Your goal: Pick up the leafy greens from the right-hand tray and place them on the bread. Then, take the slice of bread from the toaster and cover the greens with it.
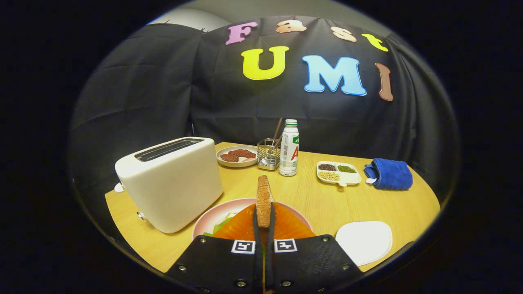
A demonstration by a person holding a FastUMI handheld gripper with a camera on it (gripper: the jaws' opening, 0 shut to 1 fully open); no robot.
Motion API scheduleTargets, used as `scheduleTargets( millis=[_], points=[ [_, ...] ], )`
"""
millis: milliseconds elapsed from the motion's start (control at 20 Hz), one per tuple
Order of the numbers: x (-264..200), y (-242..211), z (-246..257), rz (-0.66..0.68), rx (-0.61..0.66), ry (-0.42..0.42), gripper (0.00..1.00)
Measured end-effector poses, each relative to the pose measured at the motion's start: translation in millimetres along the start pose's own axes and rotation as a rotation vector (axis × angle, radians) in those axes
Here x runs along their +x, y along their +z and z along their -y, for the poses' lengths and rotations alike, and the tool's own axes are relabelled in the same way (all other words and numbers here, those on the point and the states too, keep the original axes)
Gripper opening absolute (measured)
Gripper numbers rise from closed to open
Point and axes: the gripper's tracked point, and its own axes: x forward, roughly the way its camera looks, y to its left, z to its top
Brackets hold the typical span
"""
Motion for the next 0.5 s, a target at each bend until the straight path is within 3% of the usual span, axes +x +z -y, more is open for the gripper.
scheduleTargets(
  millis=[500],
  points=[
    [19.9, -40.8, -47.4, -0.090, 0.081, 0.101, 0.03]
  ],
)
